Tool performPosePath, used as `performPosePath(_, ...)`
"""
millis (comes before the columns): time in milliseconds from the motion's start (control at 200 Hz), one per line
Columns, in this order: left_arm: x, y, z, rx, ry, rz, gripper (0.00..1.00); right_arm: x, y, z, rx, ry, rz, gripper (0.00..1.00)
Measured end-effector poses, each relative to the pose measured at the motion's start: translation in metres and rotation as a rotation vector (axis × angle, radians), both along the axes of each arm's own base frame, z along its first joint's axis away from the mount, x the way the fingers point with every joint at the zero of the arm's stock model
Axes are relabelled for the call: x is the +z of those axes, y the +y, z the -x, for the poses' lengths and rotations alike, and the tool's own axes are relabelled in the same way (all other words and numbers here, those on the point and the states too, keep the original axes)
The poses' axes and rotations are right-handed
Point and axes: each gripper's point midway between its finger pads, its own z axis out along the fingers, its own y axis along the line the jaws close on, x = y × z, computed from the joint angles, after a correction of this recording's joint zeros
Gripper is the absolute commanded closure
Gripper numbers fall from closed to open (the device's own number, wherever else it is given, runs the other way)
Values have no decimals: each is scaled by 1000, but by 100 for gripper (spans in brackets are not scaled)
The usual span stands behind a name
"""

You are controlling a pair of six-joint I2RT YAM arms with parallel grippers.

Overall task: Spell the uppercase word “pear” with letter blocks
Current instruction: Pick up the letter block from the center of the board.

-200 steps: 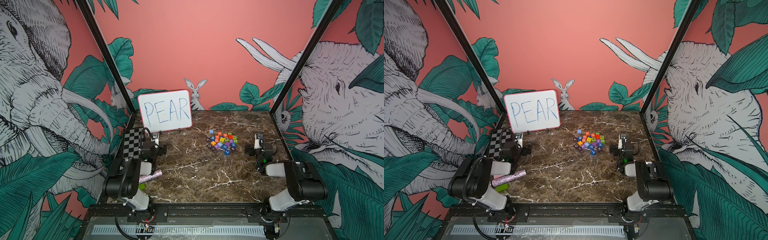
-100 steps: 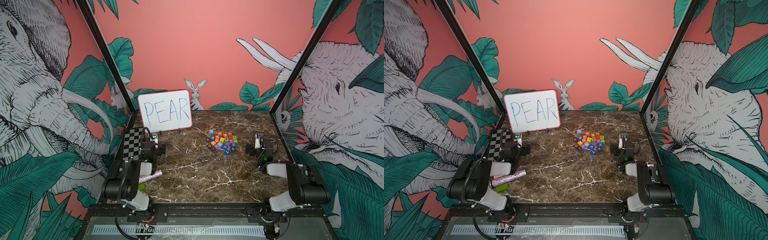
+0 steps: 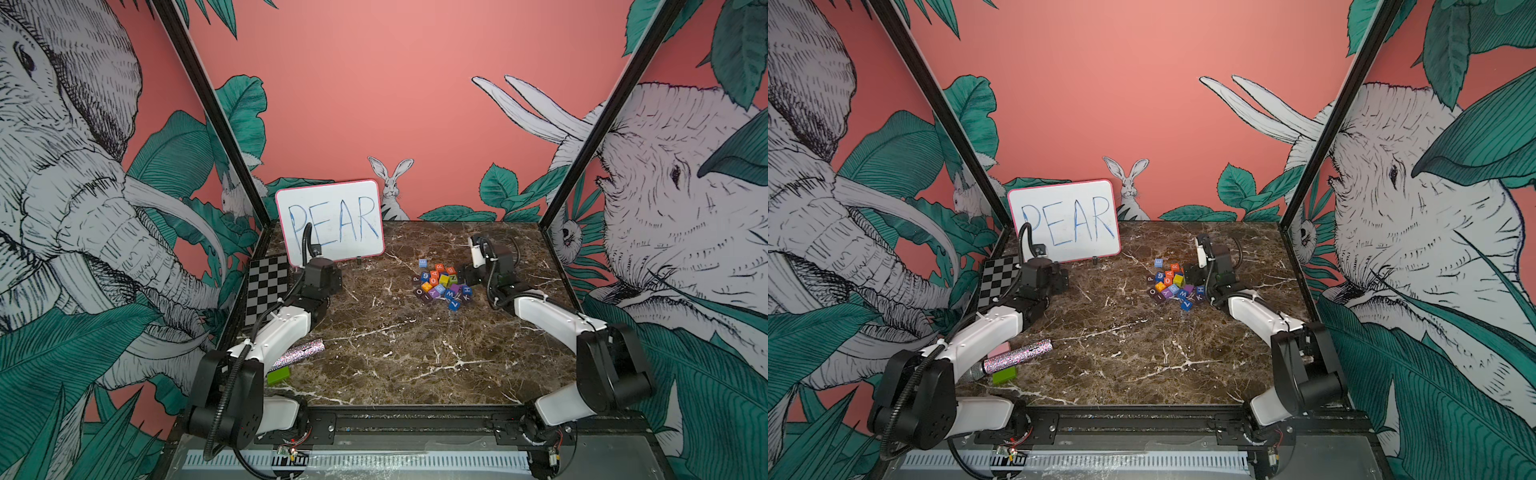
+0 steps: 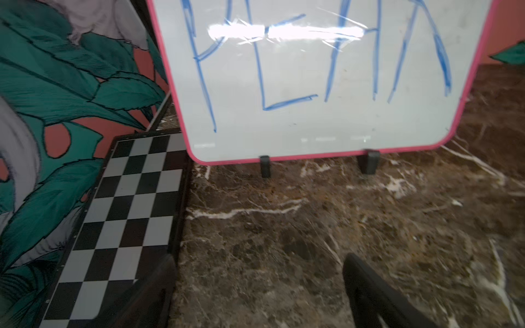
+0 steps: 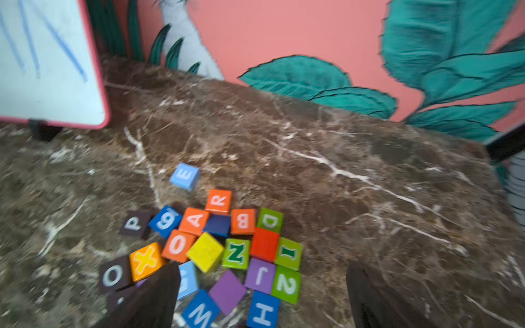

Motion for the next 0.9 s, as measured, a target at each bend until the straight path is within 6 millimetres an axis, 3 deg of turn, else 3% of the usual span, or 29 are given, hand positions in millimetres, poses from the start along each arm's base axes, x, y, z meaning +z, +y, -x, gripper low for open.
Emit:
performPosePath(155,-19,-73,11,-206,80,30,8,-17,52,-9,154,101,22,21)
performPosePath(220,-26,-91,11,-262,111,54,7,-26,68,-11,206,139,61,25)
performPosePath(460,-42,-131,8,-410,191,160,6,-42,112,-18,418,229,214,38)
performPosePath(600,-46,-148,10,-488,202,212,9,-56,118,-13,555,258,296,45)
performPosePath(700,-50,-156,12,-529,218,237,10,-72,123,-11,639,295,332,56)
performPosePath(900,-54,-162,14,-563,238,273,10,-95,134,-15,736,344,350,58)
